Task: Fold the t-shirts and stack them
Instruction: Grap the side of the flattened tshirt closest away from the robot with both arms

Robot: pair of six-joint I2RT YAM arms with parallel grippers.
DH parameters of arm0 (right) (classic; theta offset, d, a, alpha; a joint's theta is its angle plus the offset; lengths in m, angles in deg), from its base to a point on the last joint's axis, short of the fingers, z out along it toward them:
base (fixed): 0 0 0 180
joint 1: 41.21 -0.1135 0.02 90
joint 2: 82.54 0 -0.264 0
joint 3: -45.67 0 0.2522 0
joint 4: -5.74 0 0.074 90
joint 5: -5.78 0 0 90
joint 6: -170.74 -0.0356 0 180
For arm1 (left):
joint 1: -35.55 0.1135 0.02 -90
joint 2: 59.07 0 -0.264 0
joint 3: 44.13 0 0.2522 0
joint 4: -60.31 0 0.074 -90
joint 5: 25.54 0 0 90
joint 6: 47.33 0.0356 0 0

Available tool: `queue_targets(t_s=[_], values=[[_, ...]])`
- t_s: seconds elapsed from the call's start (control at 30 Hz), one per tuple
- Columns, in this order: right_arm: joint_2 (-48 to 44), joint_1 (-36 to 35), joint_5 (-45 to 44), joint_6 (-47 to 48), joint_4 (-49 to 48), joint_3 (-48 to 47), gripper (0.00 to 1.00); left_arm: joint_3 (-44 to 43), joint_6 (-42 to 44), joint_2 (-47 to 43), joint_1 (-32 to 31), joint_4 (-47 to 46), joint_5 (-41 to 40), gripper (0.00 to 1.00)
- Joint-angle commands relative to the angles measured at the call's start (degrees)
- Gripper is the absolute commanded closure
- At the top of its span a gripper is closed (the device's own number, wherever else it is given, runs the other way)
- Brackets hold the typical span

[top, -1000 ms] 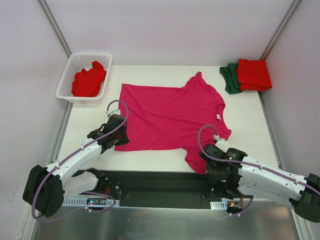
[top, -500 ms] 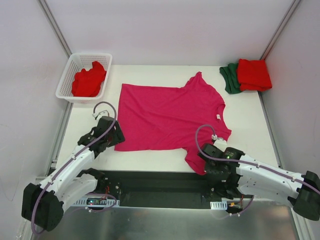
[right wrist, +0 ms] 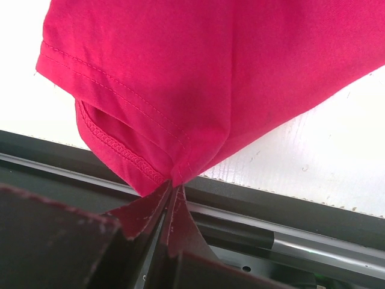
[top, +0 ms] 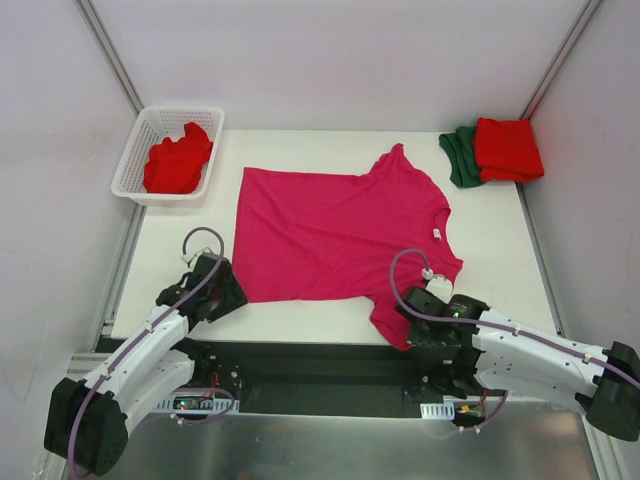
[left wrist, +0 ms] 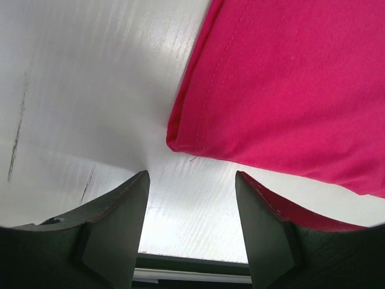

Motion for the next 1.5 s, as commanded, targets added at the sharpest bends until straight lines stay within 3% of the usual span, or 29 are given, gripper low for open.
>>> queue_targets(t_s=[0.0, 0.37, 0.87, 0.97, 1.07, 1.33, 1.47], values=[[0.11, -0.32, 0.08, 0.56, -0.1, -0.97, 0.99, 0.93, -2.84, -0.54, 0.43, 0.27, 0.33, 0.41], [0.91, -0.23, 0.16, 0.65, -0.28, -1.24, 0.99, 0.66, -2.58, 2.36, 0.43, -2.54, -4.24, 0.52], [2.14, -0.23, -0.19, 1.35, -0.19, -2.47, 0.99, -0.3, -1.96, 6.23, 0.43, -6.23, -6.79, 0.57], [2.14, -0.23, -0.28, 1.44, -0.1, -2.64, 0.99, -0.48, -2.05, 6.85, 0.43, -6.23, -6.79, 0.67], [2.14, -0.23, -0.28, 1.44, -0.19, -2.47, 0.99, -0.48, -2.14, 6.93, 0.43, -6.23, -7.05, 0.98], [1.44, -0.23, -2.2, 0.82, 2.52, -3.69, 0.99, -1.53, -1.79, 7.11, 0.43, -6.23, -6.88, 1.0], [-0.06, -0.23, -7.56, 0.21, 6.75, -6.59, 0.99, -2.59, -0.91, 7.37, 0.43, -6.15, -7.05, 1.0]])
